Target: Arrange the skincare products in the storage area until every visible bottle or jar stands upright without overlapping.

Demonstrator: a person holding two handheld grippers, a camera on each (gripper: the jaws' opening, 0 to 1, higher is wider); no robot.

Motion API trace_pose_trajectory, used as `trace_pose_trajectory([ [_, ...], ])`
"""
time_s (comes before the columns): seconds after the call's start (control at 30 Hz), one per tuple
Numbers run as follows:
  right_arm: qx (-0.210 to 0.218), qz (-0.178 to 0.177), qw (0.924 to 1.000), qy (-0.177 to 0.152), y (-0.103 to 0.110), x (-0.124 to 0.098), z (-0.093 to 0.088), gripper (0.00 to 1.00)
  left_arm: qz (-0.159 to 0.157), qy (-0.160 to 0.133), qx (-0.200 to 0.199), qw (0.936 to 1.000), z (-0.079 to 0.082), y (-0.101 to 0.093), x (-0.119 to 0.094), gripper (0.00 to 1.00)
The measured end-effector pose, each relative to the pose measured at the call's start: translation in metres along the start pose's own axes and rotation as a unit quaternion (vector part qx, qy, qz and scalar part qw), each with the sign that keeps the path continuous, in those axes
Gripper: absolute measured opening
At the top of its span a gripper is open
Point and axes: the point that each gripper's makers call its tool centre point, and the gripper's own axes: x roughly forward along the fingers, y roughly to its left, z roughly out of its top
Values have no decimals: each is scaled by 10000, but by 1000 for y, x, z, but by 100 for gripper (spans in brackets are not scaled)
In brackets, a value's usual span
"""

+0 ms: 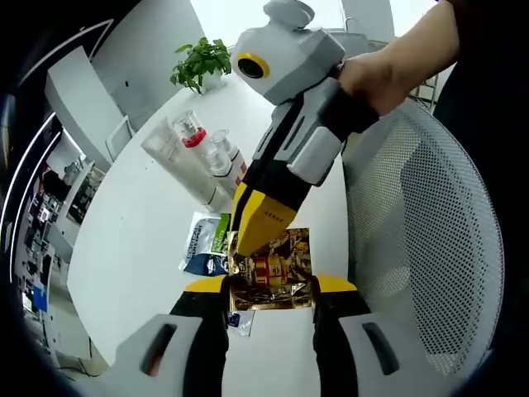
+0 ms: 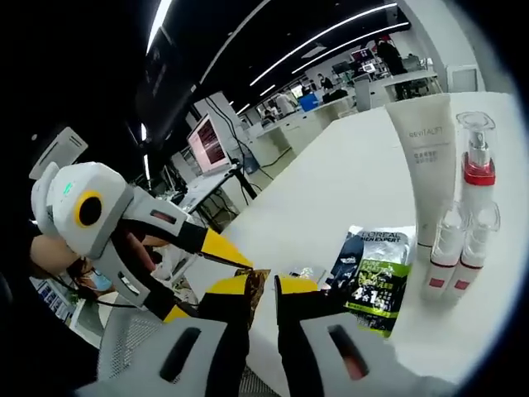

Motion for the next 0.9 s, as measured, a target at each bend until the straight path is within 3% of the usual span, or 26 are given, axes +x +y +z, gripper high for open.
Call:
trace_pose_trajectory([
  [0.17,375,95,9992,-62,1,2,-4,2,-2,44,-37,10000,-5,2,3,36],
  [0.37,461,83,9988,-149,2,0,0,1,70,-28,-229,9997,-6,8,5,41],
  [0.47,456,-24,9988,-167,-2,-1,1,1,197,-174,-667,9974,-6,13,5,48],
  [0.6,576,-39,9980,-262,-4,-4,4,1,277,-588,-1654,9841,-14,24,3,59],
  [0.67,651,-31,9974,-315,-8,-4,7,1,277,-758,-2115,9740,-19,25,1,57],
  [0.77,833,-18,9954,-475,-9,-5,13,1,157,-1094,-2892,9509,-26,22,-3,53],
  [0.8,854,-15,9951,-497,-9,-5,14,1,131,-1149,-2983,9474,-27,21,-3,53],
  [0.83,1027,9,9928,-611,-7,-5,17,1,65,-1447,-3539,9240,-27,21,-6,53],
  [0.87,1061,13,9923,-635,-7,-5,18,1,44,-1523,-3670,9176,-27,21,-6,52],
  [0.9,1205,45,9900,-728,-5,-4,21,1,-46,-1836,-4173,8900,-22,20,-10,51],
])
